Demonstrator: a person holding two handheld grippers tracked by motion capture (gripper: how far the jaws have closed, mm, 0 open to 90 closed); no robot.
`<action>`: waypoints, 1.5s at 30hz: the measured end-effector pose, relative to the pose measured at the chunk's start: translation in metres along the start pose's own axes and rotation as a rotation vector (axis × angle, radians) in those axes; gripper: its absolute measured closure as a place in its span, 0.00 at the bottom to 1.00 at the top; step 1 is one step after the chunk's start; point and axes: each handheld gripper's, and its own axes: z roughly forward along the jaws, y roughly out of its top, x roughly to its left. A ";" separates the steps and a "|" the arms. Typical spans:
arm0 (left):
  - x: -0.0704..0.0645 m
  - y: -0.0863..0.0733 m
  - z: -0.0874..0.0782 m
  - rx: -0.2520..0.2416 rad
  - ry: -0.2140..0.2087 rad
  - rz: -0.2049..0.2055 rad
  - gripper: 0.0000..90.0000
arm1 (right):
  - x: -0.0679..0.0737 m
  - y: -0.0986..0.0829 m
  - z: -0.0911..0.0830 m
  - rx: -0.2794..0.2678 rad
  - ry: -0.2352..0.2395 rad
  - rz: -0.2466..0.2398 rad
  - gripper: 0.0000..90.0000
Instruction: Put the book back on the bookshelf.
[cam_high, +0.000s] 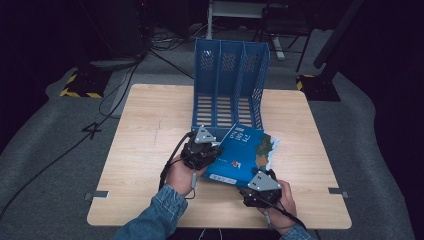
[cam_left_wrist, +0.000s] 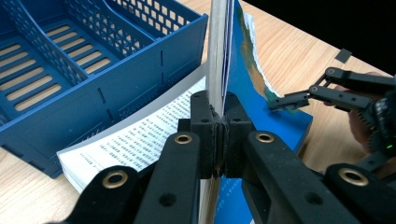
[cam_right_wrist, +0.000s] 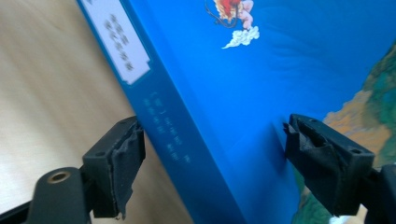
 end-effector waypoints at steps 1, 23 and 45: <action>0.000 0.000 0.000 0.000 0.000 0.000 0.96 | 0.001 -0.001 0.002 -0.005 -0.019 0.002 0.23; 0.023 -0.004 0.015 0.034 -0.004 -0.070 0.96 | 0.004 0.005 0.045 -0.088 -0.135 -0.118 0.11; 0.032 -0.010 0.017 0.029 0.006 -0.124 0.95 | 0.013 0.016 0.049 -0.084 -0.201 -0.231 0.35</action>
